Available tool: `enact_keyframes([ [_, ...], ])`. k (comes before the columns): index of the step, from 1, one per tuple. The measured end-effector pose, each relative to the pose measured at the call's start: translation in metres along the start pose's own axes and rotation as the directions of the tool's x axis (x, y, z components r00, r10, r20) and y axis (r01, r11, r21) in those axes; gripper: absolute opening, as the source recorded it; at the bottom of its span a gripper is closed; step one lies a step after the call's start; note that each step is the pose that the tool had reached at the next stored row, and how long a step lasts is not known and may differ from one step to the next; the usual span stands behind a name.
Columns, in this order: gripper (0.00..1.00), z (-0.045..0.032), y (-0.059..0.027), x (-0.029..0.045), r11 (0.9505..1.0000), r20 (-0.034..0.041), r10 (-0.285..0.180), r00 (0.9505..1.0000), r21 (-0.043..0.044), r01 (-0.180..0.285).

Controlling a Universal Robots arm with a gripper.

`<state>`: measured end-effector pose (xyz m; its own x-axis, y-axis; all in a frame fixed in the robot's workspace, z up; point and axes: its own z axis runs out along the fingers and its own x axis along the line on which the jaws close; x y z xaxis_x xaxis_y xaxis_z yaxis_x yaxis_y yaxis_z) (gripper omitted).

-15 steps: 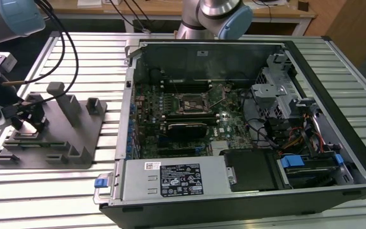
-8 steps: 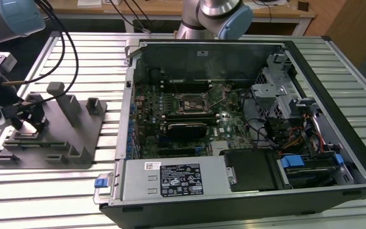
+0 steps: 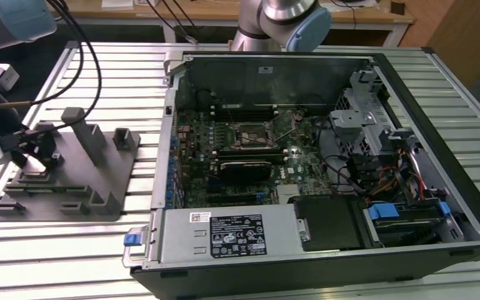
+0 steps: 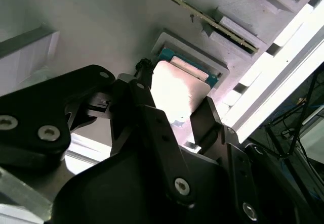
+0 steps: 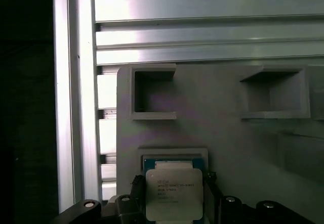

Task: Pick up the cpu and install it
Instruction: 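Pick up the cpu and move it towards the insertion slot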

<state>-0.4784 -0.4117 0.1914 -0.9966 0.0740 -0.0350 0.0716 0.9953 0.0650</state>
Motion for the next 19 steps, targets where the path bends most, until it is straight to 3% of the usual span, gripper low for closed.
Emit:
enact_keyframes([
  [19, 0.55, -0.0414, 0.0027, -0.0015, 1.0000, 0.0009, 0.000, 1.0000, -0.0001, 0.000],
])
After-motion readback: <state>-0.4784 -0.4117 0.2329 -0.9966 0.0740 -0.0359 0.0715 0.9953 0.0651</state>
